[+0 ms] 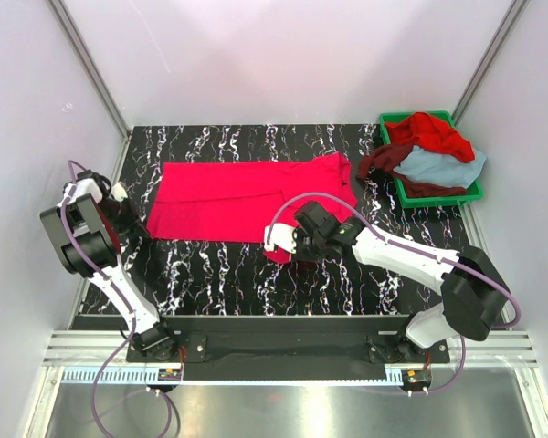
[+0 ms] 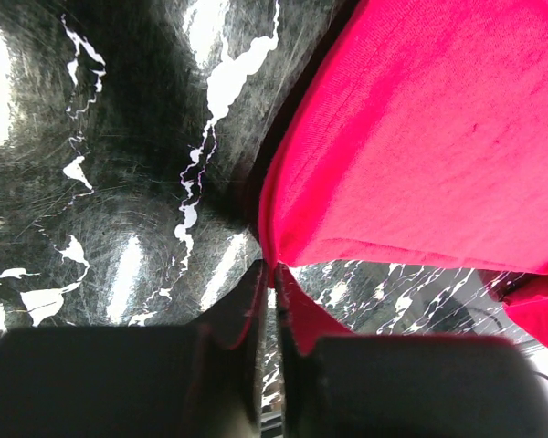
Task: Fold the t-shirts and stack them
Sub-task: Fold the tshirt
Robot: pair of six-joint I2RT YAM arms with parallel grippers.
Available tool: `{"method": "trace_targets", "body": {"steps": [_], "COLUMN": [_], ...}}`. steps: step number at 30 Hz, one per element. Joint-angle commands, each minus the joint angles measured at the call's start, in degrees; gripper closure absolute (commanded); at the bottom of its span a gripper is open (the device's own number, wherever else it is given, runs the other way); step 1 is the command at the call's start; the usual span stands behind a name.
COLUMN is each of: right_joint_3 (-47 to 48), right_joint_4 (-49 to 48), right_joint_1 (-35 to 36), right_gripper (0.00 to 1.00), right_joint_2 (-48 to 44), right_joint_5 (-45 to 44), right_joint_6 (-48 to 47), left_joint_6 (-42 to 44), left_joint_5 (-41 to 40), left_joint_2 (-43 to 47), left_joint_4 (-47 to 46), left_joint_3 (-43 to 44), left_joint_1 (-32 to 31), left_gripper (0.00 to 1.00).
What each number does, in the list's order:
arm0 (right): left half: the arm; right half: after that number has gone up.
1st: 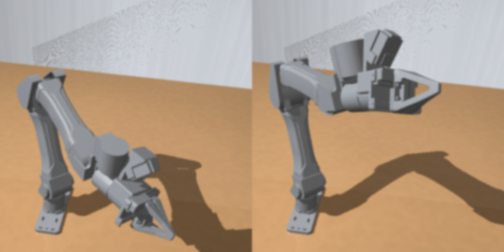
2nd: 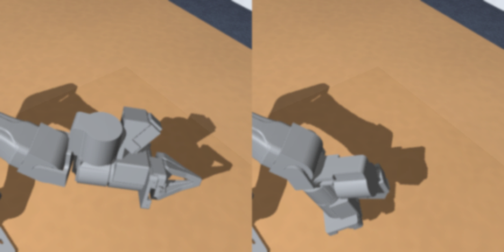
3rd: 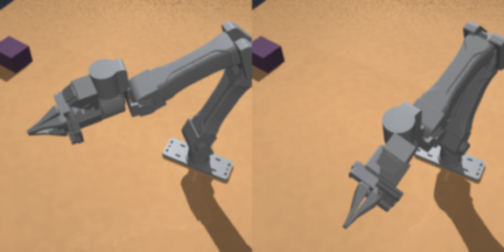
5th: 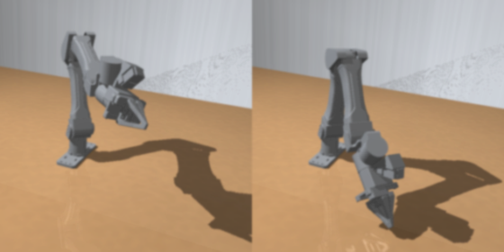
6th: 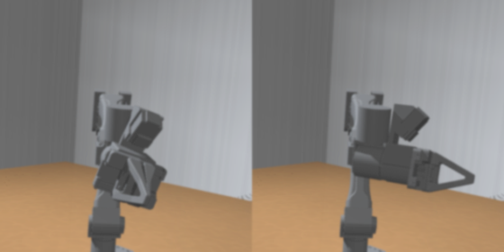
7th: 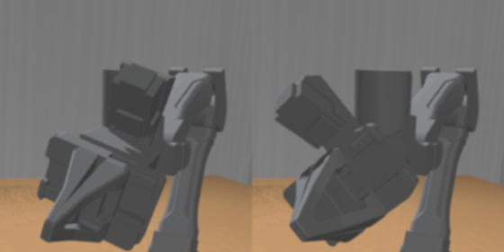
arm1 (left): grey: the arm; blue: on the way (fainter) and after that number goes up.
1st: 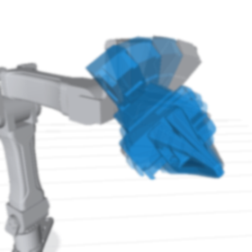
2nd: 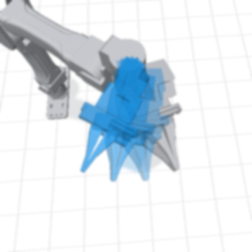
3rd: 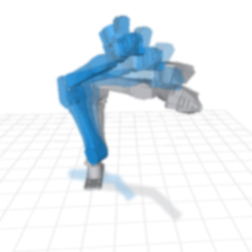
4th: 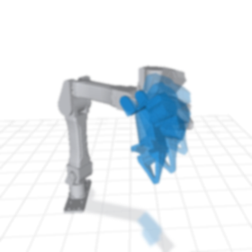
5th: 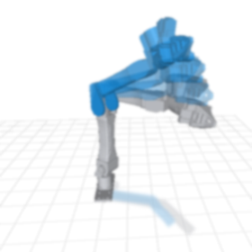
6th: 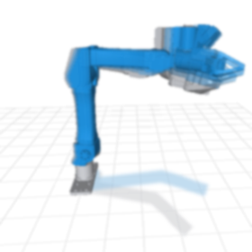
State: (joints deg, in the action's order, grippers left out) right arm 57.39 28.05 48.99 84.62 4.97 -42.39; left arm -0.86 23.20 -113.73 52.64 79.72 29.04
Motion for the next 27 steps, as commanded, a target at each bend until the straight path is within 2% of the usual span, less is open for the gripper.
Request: {"method": "trace_targets", "body": {"steps": [1, 4, 11, 16, 27], "right_joint_3": [-0.26, -0.08, 3.95, 7.38, 10.29], "right_joint_4": [-2.39, -2.21, -1.16, 1.03, 2.71], "right_joint_1": [-1.0, -2.14, -9.87, -14.88, -15.68], "right_gripper": [1.0, 1.0, 1.0, 1.0, 1.0], "right_joint_2": [-0.68, -0.86, -1.82, -2.97, -5.87], "right_joint_5": [-1.55, -1.54, -2.34, -2.86, -4.62], "right_joint_6": [1.52, 2.4, 8.54, 9.17, 8.64], "left_joint_6": [0.51, 0.51, 2.0, 3.23, 6.13], "left_joint_5": [1.32, 1.41, 3.51, 4.92, 8.18], "left_joint_2": [2.11, 2.29, 4.92, 6.85, 10.28], "left_joint_4": [-0.52, -0.7, 1.06, 4.39, 10.19], "left_joint_3": [0.17, 0.08, 0.96, 4.12, 6.32], "left_joint_1": [0.05, 0.05, -0.03, -0.12, -0.74], "left_gripper": [0.95, 1.0, 1.0, 1.0, 1.0]}}
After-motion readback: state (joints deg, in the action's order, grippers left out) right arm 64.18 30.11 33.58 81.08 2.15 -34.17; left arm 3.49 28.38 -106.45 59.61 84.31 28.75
